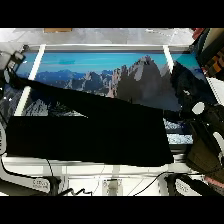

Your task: Fold the clothes and pants, and hang the long-sleeved shirts on hangers.

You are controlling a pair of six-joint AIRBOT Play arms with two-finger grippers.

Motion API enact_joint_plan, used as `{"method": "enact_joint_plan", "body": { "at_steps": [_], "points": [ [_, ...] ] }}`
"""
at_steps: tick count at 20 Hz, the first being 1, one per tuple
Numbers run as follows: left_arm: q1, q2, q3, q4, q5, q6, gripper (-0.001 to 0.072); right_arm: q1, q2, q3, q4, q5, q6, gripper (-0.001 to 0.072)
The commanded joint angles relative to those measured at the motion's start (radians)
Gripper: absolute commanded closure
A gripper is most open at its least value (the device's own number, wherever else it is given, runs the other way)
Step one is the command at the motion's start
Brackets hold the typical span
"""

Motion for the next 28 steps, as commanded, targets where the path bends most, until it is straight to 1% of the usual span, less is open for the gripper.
{"method": "enact_joint_plan", "body": {
  "at_steps": [1,3,4,6,9,12,13,14,15,16,17,20,21,22,27,28],
  "points": [
    [0.047,-0.003,-0.192,0.018,-0.089,-0.006,0.0699,-0.001,0.0,0.0,0.002,0.019,0.0,0.0698],
    [0.071,-0.008,-0.282,0.048,-0.089,0.035,0.0697,-0.001,0.0,0.0,0.002,0.018,0.0,0.0698],
    [0.079,-0.012,-0.297,0.066,-0.089,0.041,0.0697,-0.001,0.0,0.0,0.002,0.018,0.0,0.0698],
    [0.098,-0.014,-0.299,0.102,-0.078,0.041,0.0697,-0.001,0.0,0.0,0.002,0.015,0.0,0.0698],
    [0.117,-0.013,-0.299,0.227,-0.069,0.041,0.0695,-0.001,0.0,0.0,0.002,0.013,0.0,0.0697],
    [0.12,-0.014,-0.299,0.237,-0.064,0.042,0.0677,-0.001,0.0,0.0,0.001,0.008,0.0,0.0698],
    [0.12,-0.013,-0.299,0.238,-0.048,0.045,0.0528,-0.001,0.0,0.0,0.002,0.008,0.0,0.0698],
    [0.12,-0.013,-0.299,0.238,-0.029,0.045,0.0171,-0.001,0.0,0.0,0.002,0.008,0.0,0.0698],
    [0.12,-0.013,-0.299,0.238,0.001,0.038,0.0004,0.0,0.0,0.0,0.002,0.008,0.0,0.0697],
    [0.12,-0.011,-0.298,0.254,0.019,0.006,0.0015,-0.001,0.0,0.0,0.001,0.008,0.0,0.0697],
    [0.119,-0.009,-0.298,0.293,0.035,-0.056,0.0016,-0.001,0.0,0.0,0.001,0.008,0.0,0.0698],
    [0.123,-0.001,-0.298,0.511,0.015,-0.275,0.0016,0.0,0.0,0.0,0.001,0.008,0.0,0.0697],
    [0.132,0.003,-0.298,0.562,0.0,-0.343,0.0016,0.0,0.0,0.0,0.001,0.007,0.0,0.0697],
    [0.146,0.007,-0.297,0.581,-0.016,-0.393,0.0016,0.0,0.0,0.0,0.001,0.007,0.0,0.0697],
    [0.226,0.009,-0.297,0.586,-0.1,-0.397,0.0018,-0.001,0.0,0.0,0.001,0.005,0.0,0.0697],
    [0.238,0.01,-0.297,0.586,-0.108,-0.398,0.0038,-0.001,0.0,0.0,0.001,0.003,0.0,0.0697]
  ]
}}
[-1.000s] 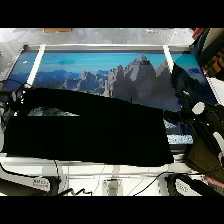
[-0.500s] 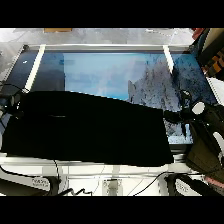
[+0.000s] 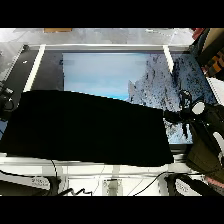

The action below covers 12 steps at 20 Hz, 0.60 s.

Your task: Fold the clothes and pants, and hang the long-sleeved shirts on hangers.

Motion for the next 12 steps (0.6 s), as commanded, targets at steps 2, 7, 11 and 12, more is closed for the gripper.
{"method": "enact_joint_plan", "body": {
  "at_steps": [2,7,11,12],
  "points": [
    [0.054,0.004,0.002,0.034,-0.077,-0.043,0.0201,0.0,0.0,0.0,0.0,-0.01,0.0,0.0698],
    [0.055,0.021,0.002,0.022,-0.129,-0.275,0.0696,0.0,0.0,0.008,0.001,-0.163,0.007,0.0698],
    [0.006,0.061,0.014,-0.111,-0.08,-0.275,0.0699,0.0,-0.003,0.106,-0.069,-0.253,0.12,0.0699],
    [-0.004,0.073,0.024,-0.212,-0.05,-0.275,0.0699,0.0,-0.005,0.139,-0.109,-0.248,0.127,0.07]
  ]
}}
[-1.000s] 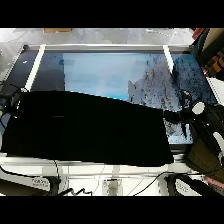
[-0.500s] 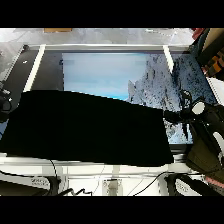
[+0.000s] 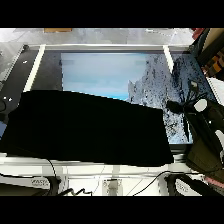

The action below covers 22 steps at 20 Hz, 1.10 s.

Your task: Fold the clothes and pants, and hang the long-sleeved shirts on hangers.

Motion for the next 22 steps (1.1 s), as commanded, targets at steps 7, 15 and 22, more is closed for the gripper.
{"method": "enact_joint_plan", "body": {
  "at_steps": [7,15,22],
  "points": [
    [-0.042,0.095,0.04,-1.16,0.014,0.418,0.0699,-0.228,-0.061,0.217,-0.121,0.444,-0.176,0.0701],
    [0.042,0.146,0.039,-1.28,-0.262,0.721,0.0698,-0.551,-0.065,-0.122,0.14,0.873,-0.518,0.0521],
    [0.1,0.146,0.039,-1.28,-0.292,0.721,0.0697,-0.56,-0.065,-0.4,0.128,0.693,-0.542,0.0226]
  ]
}}
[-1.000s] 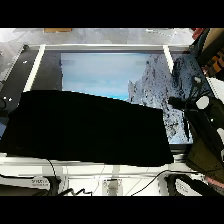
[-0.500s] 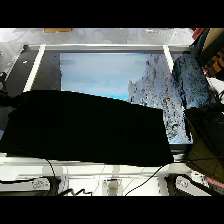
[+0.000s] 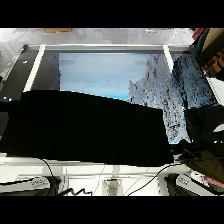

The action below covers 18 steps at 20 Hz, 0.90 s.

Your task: Fold the clothes and pants, and hang the long-sleeved shirts on hangers.

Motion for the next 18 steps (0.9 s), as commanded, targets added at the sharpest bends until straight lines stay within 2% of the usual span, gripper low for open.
{"method": "enact_joint_plan", "body": {
  "at_steps": [1,4,7,8,10,11,12,13,14,16,17,18],
  "points": [
    [0.015,-0.001,0.0,-0.01,-0.022,0.012,0.0697,-0.01,-0.001,-0.107,0.039,-0.112,-0.059,0.0227],
    [0.016,-0.02,0.0,-0.009,-0.023,-0.027,0.0697,-0.01,-0.002,-0.122,0.034,-0.209,-0.078,0.0235],
    [0.019,-0.034,-0.001,-0.009,-0.029,-0.102,0.0697,-0.01,-0.037,-0.123,0.037,-0.224,-0.099,0.0306],
    [0.019,-0.034,-0.001,-0.009,-0.03,-0.117,0.0697,-0.01,-0.062,-0.122,0.048,-0.224,-0.099,0.0307],
    [0.019,-0.034,-0.001,-0.009,-0.05,-0.127,0.0697,-0.01,-0.102,-0.122,0.098,-0.201,-0.102,0.0399],
    [0.02,-0.034,-0.001,-0.002,-0.06,-0.127,0.0697,-0.01,-0.108,-0.121,0.127,-0.184,-0.124,0.0401],
    [0.021,-0.034,-0.001,0.014,-0.067,-0.127,0.0697,-0.01,-0.108,-0.111,0.161,-0.16,-0.164,0.0436],
    [0.022,-0.034,-0.001,0.04,-0.074,-0.127,0.0697,-0.01,-0.102,-0.092,0.192,-0.142,-0.192,0.0528],
    [0.023,-0.034,0.0,0.062,-0.086,-0.127,0.0697,-0.01,-0.093,-0.065,0.225,-0.12,-0.212,0.0551],
    [0.034,-0.034,0.0,0.111,-0.128,-0.127,0.0697,-0.01,-0.062,0.006,0.311,-0.066,-0.24,0.0659],
    [0.046,-0.034,0.0,0.13,-0.158,-0.127,0.0697,-0.01,-0.043,0.039,0.346,-0.054,-0.256,0.0698],
    [0.062,-0.034,0.0,0.138,-0.19,-0.127,0.0697,-0.01,-0.022,0.071,0.372,-0.051,-0.257,0.0697]
  ]
}}
